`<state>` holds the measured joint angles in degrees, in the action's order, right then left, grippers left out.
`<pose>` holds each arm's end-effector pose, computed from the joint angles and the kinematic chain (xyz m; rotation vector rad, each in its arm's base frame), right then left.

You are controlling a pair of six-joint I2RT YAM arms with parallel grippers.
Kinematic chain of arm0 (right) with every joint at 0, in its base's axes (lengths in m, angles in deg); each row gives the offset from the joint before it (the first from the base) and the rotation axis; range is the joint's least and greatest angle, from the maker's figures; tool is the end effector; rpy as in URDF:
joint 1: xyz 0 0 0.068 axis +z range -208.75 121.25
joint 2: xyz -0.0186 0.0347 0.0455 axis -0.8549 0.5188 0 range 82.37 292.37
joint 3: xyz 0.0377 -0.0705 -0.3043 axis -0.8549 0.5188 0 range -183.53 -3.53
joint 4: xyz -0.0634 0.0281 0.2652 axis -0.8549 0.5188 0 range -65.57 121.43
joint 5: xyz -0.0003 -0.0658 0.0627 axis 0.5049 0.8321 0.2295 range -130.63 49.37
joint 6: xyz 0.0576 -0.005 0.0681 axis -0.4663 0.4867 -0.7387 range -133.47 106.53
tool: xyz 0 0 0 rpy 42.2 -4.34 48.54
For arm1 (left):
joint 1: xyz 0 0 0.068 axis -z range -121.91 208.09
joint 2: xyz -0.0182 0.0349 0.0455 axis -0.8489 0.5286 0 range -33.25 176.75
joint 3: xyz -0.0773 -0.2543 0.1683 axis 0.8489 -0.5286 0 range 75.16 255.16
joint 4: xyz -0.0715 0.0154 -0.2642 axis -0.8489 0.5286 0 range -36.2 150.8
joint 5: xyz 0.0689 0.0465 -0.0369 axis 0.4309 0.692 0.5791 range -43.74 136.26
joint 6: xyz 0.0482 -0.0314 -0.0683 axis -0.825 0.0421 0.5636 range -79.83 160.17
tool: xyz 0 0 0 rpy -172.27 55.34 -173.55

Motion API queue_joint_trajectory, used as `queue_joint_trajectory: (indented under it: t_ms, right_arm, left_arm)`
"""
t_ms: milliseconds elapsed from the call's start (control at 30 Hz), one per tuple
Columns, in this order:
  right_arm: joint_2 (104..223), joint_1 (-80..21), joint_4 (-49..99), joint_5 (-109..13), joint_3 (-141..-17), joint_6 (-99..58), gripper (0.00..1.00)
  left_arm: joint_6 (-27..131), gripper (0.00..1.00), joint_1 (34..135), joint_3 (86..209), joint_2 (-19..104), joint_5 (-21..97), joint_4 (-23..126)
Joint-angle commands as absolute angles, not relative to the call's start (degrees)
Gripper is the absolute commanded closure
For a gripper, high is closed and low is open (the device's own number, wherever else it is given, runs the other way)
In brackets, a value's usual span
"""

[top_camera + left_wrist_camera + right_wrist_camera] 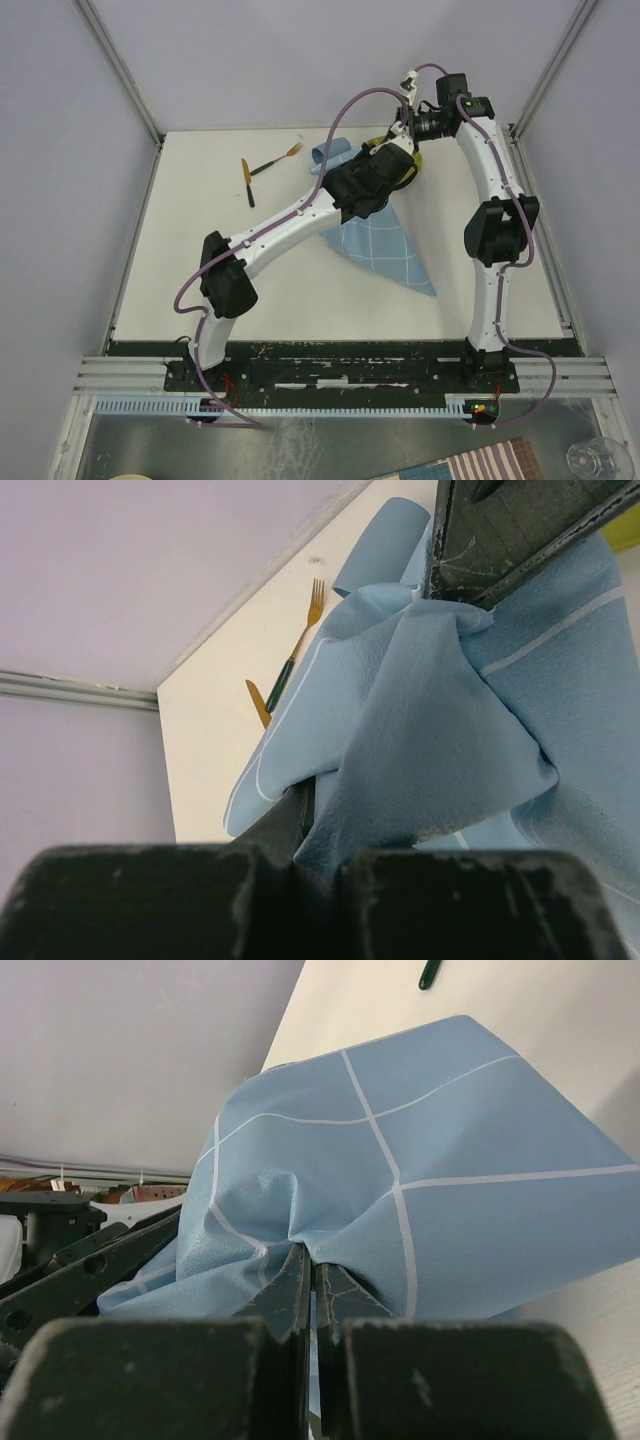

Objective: Set the dinner table for one person
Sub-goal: Flatten out the napkin at the center of the board.

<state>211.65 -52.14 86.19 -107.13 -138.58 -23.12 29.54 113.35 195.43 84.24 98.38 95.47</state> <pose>0.5127 0.1329 0.3492 -0.3953 2.2861 1.5749 0.3437 -0.3855 0.3811 0.6788 1.8866 0.5287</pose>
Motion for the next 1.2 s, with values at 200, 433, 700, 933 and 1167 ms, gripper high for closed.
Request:
queue_joint_trajectory:
  t_ms: [200,433,700,933,1167]
  right_arm:
    - [210.6,-60.7,83.1,-95.8,-137.6,-22.2,0.53]
    - [208.7,-68.4,85.8,-90.7,-135.3,-18.9,0.38]
    - [206.6,-70.8,87.7,-89.7,-127.0,-14.5,0.39]
    - [207.1,-71.9,88.1,-89.1,-125.9,-13.3,0.39]
    - [208.4,-75.8,88.0,-88.7,-126.4,-14.9,0.39]
  left_arm:
    - [25.1,0.97,115.2,200.4,77.8,101.9,86.3]
    - [24.0,0.97,115.5,200.8,78.3,102.4,86.4]
    - [19.0,0.97,116.8,203.7,80.6,103.3,86.2]
    - [5.3,0.97,116.3,203.4,81.4,106.8,83.3]
    - [-4.2,0.97,115.5,203.9,83.2,108.0,89.7]
